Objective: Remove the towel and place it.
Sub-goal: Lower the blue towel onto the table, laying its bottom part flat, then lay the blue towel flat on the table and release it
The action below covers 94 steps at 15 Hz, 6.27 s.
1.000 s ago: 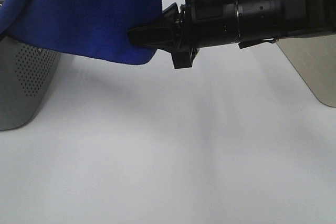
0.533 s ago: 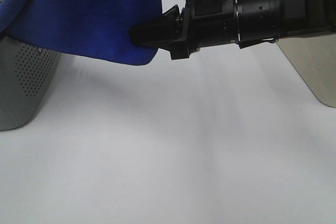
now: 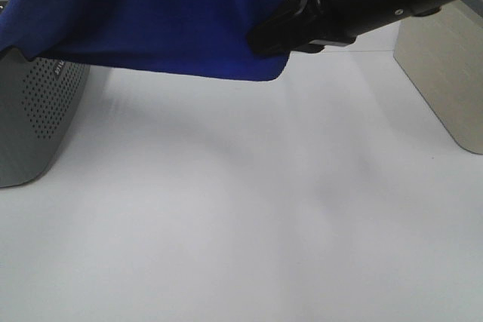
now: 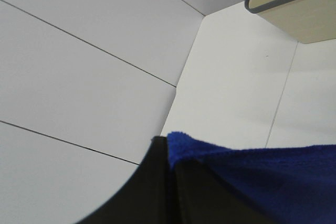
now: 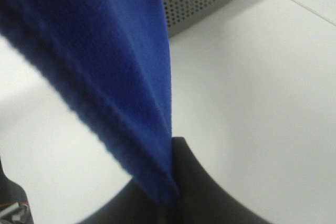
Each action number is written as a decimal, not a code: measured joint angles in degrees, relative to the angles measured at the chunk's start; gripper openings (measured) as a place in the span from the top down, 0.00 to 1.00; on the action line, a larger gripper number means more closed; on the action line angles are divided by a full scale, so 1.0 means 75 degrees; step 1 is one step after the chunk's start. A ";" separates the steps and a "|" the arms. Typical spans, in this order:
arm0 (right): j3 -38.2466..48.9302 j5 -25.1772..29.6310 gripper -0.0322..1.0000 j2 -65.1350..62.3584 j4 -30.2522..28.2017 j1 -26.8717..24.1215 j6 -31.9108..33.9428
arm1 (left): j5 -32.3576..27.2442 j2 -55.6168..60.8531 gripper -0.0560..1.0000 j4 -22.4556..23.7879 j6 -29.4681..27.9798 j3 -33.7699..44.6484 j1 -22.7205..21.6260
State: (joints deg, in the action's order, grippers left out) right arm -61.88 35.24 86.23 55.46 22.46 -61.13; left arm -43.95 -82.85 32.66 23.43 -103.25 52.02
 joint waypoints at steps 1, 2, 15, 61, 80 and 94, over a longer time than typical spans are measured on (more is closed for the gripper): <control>-0.0390 0.0160 0.95 -0.0099 -0.1451 0.0000 0.1192 | 0.0000 0.0000 0.95 0.0206 -0.0313 0.0000 0.0000; -0.0856 0.0504 0.95 -0.0145 -0.2758 0.0000 0.2330 | -0.0008 0.0000 0.95 0.0374 -0.0565 0.0000 0.0000; -0.5042 0.1727 0.95 -0.0145 -0.8526 0.0000 0.5157 | 0.3040 -0.0588 0.95 0.1436 -0.2811 0.0000 -0.1902; -0.8533 -0.1238 0.95 0.3904 -0.9664 -0.0917 0.8228 | 0.3476 -0.6150 0.95 0.1375 -0.5355 -0.4973 -0.4079; -0.8403 0.4614 0.95 0.2162 -0.5814 -0.0924 0.7166 | -0.3415 -0.2651 0.95 -0.4354 -0.2536 -0.3270 -0.3690; -0.2781 0.4607 0.95 -0.1490 -0.5218 -0.0886 0.7280 | -0.3277 0.0871 0.95 -0.6486 -0.2177 0.3201 -0.3644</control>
State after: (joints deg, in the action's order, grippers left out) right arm -82.74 69.79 75.06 16.33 15.81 -6.53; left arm -68.53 -76.32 -15.99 7.10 -79.24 24.69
